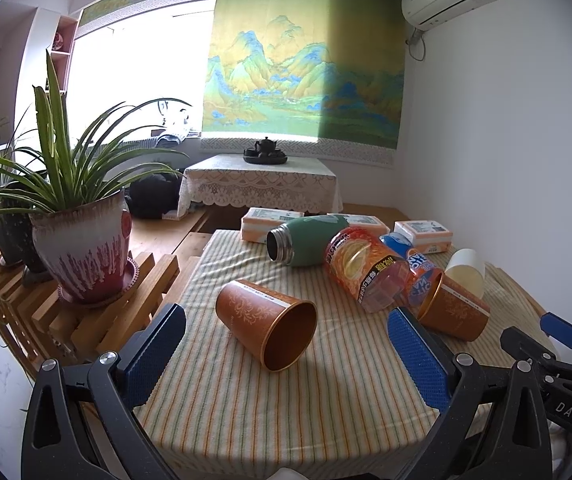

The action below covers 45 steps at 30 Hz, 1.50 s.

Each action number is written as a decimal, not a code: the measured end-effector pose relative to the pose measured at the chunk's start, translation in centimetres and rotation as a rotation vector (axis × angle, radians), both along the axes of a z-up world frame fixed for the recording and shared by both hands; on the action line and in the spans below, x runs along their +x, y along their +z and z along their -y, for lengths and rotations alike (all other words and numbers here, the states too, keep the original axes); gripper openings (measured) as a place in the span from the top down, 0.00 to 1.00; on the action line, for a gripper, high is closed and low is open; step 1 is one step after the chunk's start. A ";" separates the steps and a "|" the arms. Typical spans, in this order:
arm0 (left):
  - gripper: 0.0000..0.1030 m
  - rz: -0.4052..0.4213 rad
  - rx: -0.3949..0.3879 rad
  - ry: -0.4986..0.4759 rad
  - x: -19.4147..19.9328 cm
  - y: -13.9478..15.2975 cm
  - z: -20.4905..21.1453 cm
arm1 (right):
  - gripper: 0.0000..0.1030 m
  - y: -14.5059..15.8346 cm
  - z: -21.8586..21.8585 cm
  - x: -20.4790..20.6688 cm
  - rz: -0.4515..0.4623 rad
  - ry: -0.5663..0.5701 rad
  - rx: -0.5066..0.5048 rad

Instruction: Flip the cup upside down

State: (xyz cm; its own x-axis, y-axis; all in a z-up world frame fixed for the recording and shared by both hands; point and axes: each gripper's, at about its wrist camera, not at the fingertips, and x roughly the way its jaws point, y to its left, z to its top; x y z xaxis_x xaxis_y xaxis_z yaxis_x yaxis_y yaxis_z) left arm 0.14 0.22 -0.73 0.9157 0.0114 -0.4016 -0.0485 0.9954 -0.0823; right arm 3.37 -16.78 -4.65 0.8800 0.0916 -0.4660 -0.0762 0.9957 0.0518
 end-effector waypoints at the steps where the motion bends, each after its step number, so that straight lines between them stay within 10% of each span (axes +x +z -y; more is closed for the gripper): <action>1: 0.01 -0.001 -0.001 0.000 0.0 0.0 0.0 | 0.23 0.0 0.0 0.0 0.000 0.000 0.001; 45: 0.01 -0.018 0.004 -0.008 0.6 -0.6 -0.1 | 0.12 -0.1 -0.2 0.5 -0.003 -0.005 0.005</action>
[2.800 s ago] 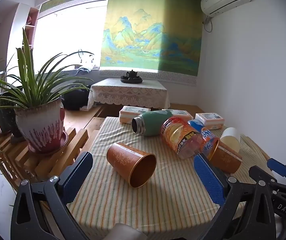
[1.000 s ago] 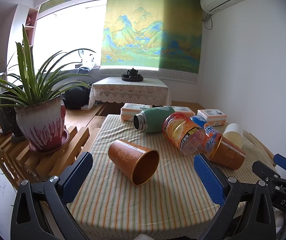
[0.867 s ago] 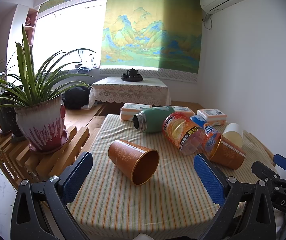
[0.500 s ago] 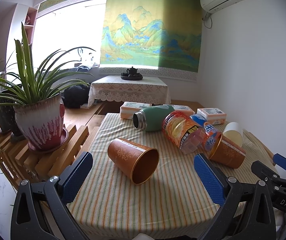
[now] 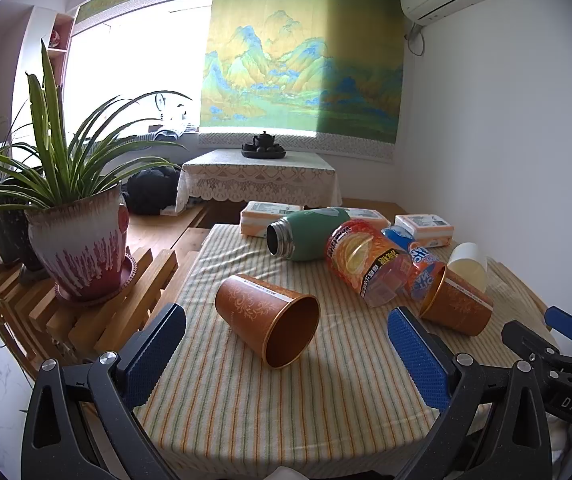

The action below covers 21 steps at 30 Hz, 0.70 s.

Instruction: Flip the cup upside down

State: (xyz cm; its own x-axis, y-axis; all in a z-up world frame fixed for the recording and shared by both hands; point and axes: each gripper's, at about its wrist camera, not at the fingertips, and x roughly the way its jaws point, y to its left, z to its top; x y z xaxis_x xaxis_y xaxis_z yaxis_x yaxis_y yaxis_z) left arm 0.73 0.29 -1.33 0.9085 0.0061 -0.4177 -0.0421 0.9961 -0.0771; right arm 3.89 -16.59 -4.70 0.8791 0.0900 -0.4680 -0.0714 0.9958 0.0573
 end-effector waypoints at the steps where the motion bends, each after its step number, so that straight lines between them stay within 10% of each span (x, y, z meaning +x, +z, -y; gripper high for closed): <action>1: 0.01 0.000 0.000 0.000 0.0 0.0 0.0 | 0.12 0.0 0.0 0.1 -0.001 0.000 0.000; 21: 0.01 -0.081 -0.043 -0.017 3.7 0.3 -1.3 | 0.12 0.0 0.6 2.1 -0.032 0.012 0.008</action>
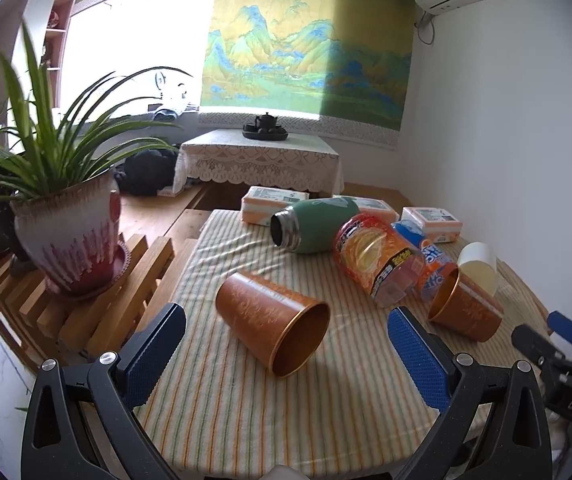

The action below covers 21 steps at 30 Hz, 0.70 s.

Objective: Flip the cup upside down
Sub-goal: 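Reach the left gripper to the red lemon-print jar and close on it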

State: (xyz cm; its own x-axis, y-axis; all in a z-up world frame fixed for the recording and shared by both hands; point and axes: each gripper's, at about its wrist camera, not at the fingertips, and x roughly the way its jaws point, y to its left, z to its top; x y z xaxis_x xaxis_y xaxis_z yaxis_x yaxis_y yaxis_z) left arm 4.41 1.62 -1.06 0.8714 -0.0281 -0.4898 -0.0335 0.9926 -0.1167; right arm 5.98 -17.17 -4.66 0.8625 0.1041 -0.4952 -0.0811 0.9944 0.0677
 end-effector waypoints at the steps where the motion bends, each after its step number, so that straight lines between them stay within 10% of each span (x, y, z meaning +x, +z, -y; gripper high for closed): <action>1: 0.01 -0.013 -0.006 -0.015 0.6 0.3 0.2 | 0.12 0.0 0.2 0.0 0.000 -0.001 0.001; 21: 0.01 -0.411 -0.179 -0.100 18.7 0.7 4.7 | 0.12 -0.9 5.4 0.0 -0.004 -0.077 0.065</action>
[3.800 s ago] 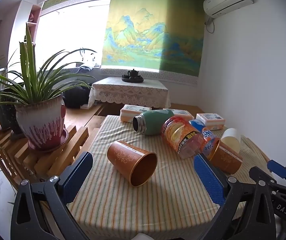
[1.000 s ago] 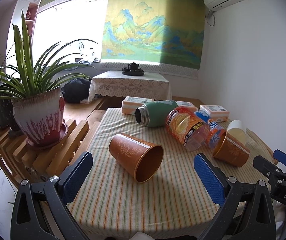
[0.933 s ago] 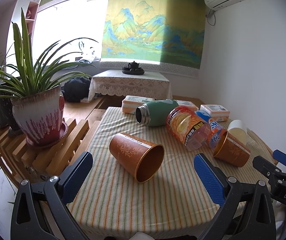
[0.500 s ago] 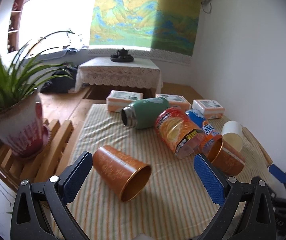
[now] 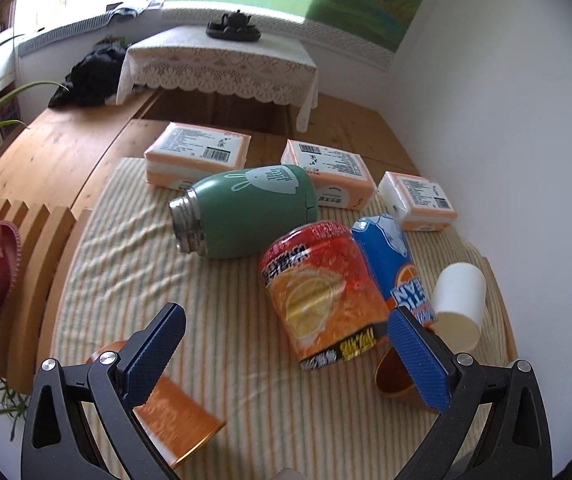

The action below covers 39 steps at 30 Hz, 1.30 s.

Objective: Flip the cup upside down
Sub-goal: 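Reach the left gripper to the red lemon-print jar and close on it, then lift the red jar off the table with the left gripper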

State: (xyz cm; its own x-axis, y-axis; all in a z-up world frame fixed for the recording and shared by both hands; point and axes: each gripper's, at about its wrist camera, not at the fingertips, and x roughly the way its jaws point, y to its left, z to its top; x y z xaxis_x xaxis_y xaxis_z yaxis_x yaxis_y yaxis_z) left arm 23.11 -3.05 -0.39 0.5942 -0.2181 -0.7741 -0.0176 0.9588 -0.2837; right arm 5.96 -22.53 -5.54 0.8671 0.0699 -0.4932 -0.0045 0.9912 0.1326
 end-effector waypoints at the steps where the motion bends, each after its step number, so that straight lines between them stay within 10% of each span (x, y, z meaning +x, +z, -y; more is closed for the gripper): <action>1: 0.01 -0.016 -0.012 0.005 0.8 -0.3 0.1 | 0.12 -0.1 0.1 0.0 -0.002 -0.002 0.002; 12: 0.01 -0.138 -0.160 0.082 5.1 -2.9 0.7 | 0.12 -0.9 2.3 0.2 -0.017 -0.033 0.036; 39: 0.14 -0.196 -0.171 0.102 7.5 -5.8 2.9 | 0.12 -1.2 4.4 -1.0 -0.013 -0.072 0.059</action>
State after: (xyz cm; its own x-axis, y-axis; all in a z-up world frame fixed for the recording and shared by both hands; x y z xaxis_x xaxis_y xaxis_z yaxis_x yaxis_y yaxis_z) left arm 30.60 -5.98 -6.19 0.4621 -0.3021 -0.8338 -0.1821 0.8879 -0.4225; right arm 5.00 -26.98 -6.71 0.8643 0.0367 -0.5016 0.0689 0.9793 0.1904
